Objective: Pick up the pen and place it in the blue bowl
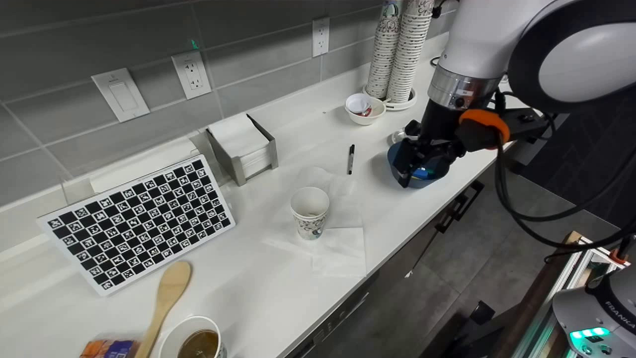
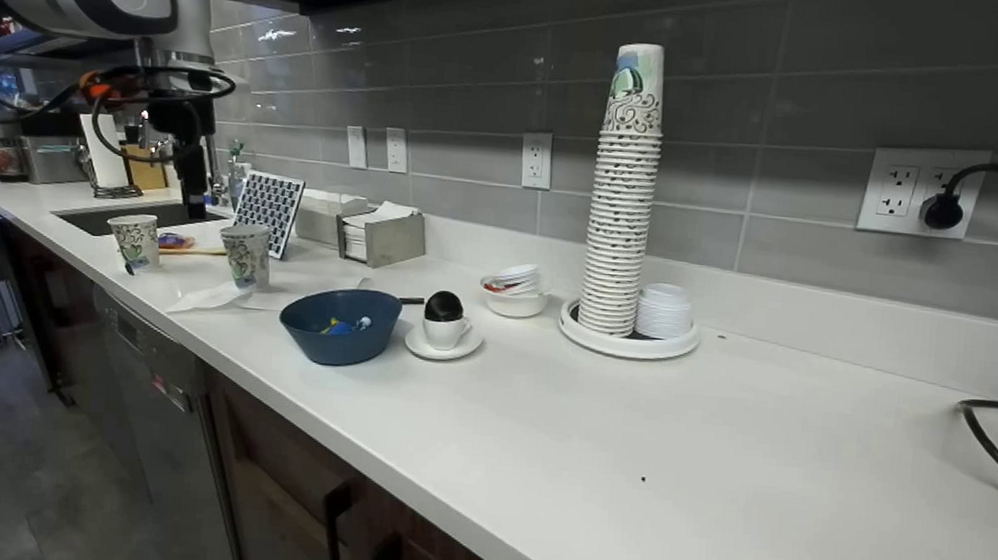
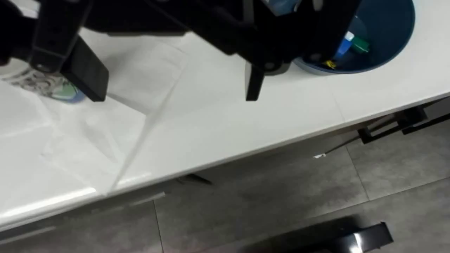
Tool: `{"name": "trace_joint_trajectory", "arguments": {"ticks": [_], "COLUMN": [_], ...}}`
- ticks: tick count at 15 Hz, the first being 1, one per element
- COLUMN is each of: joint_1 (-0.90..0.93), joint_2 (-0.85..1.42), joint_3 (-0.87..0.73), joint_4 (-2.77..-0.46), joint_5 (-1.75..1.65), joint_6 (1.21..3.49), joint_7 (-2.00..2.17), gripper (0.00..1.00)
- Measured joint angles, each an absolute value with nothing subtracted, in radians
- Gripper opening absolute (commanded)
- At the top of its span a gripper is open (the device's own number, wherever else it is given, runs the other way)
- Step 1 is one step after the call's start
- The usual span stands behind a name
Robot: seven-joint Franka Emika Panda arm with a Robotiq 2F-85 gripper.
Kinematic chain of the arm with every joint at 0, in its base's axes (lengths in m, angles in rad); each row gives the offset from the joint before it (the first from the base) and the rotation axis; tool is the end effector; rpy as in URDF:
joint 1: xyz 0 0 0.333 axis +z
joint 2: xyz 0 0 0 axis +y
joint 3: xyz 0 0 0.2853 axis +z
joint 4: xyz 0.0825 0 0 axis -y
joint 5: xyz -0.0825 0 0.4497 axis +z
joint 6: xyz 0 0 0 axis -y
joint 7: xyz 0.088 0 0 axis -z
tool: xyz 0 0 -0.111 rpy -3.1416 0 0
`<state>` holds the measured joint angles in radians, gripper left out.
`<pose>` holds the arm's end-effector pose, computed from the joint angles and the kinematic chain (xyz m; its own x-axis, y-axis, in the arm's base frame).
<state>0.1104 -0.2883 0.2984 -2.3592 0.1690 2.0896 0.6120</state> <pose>0.4777 0.2135 0.3709 0.9558 -0.2924 -0.0305 -0.2937 -0.9542 -0.0564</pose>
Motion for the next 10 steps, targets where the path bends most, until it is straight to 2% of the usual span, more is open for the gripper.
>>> {"name": "trace_joint_trajectory", "arguments": {"ticks": [4,10], "joint_1": [0.072,0.039], "joint_2": [-0.185,-0.083], "joint_3": [0.288,0.241], "joint_4": [-2.284,-2.206], "joint_5": [0.067,0.017], "joint_6": [2.224,2.229], "joint_7": [0.810,0.890], "gripper": [1.00,1.00]}}
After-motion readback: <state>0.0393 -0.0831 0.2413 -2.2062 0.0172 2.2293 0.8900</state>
